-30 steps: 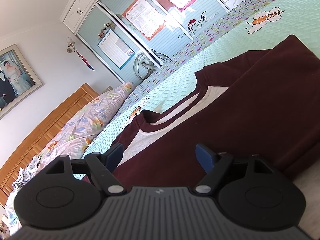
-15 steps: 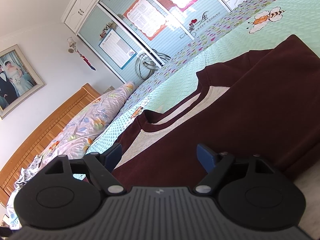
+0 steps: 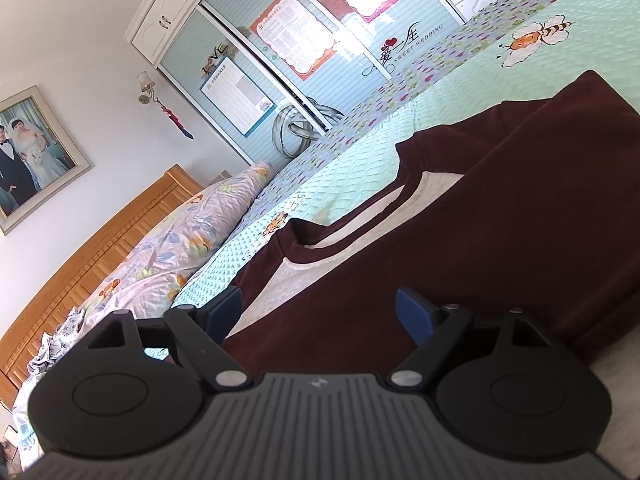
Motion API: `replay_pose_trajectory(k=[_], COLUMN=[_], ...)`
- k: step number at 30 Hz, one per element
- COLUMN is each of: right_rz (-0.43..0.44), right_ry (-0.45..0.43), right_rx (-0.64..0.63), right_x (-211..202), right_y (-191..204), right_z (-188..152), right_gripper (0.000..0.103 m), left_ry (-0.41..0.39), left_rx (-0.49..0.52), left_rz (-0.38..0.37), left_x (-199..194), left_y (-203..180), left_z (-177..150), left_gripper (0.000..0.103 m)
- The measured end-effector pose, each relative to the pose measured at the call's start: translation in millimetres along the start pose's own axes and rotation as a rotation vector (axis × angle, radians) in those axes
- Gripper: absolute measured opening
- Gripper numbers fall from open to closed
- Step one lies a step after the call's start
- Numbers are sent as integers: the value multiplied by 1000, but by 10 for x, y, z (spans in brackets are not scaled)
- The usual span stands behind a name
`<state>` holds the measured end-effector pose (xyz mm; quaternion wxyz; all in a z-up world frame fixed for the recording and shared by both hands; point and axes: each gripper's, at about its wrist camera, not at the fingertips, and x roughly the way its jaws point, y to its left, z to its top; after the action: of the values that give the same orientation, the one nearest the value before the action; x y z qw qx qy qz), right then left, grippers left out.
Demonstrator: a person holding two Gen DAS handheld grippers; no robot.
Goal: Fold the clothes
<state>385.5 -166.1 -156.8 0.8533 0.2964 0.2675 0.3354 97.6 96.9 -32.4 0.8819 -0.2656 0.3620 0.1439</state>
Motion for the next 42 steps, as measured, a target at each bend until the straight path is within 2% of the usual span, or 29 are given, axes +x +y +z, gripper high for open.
replay_pose_trajectory(k=[3,8,10,12,14,16,22,23,24,27,29,32,36,37,38,39,40,42], right_rz=[1,5,7,5,5,7,23,35,57,218,277,273,233,216,200,183,166,138], right_ry=[0,1,2,4,3,2,-12,-27,-48,-130,-170,-187,-150,-146,-144,-146,-147,-148], right_rx=[-2,-4,-9,-13,-13,-12,-6,4,17,23,-70,-177,-135,-108,-86,-71,-56,-46], right_x=[1,4,9,15,13,13,-17,-52,-96,-260,-341,-355,-256,-236,-222,-217,-213,-204], right_y=[1,0,3,10,10,7,20,32,48,157,323,485,402,358,320,292,265,234], right_z=[-3,-7,-10,-12,-12,-12,-5,0,6,34,12,-63,-63,-49,-37,-35,-33,-39], right_gripper=[85,87,88,88,88,88,90,93,95,103,103,103,103,103,103,103,103,103], left_ry=[-126,-281,-313,-308,-314,-358,-409,-416,-425,-444,-450,-464,-456,-449,-433,-400,-378,-393], left_rx=[-134,-426,-509,-577,-630,-680,-721,-729,-734,-738,-737,-745,-703,-683,-660,-632,-619,-626], left_rz=[36,114,120,92,61,48,113,127,137,153,159,160,196,209,223,236,242,222], left_x=[-380,-734,-726,-631,-508,-418,-74,-24,12,113,176,224,300,321,349,386,414,400], left_y=[394,1237,1566,1870,2104,2276,2640,2697,2743,2873,2954,3031,3030,3015,2997,2971,2957,2957], left_z=[140,643,843,994,1060,1044,975,976,977,1010,1053,1154,1289,1323,1354,1382,1392,1358], left_gripper=[97,99,100,100,100,99,98,98,98,98,99,102,101,98,72,12,7,5])
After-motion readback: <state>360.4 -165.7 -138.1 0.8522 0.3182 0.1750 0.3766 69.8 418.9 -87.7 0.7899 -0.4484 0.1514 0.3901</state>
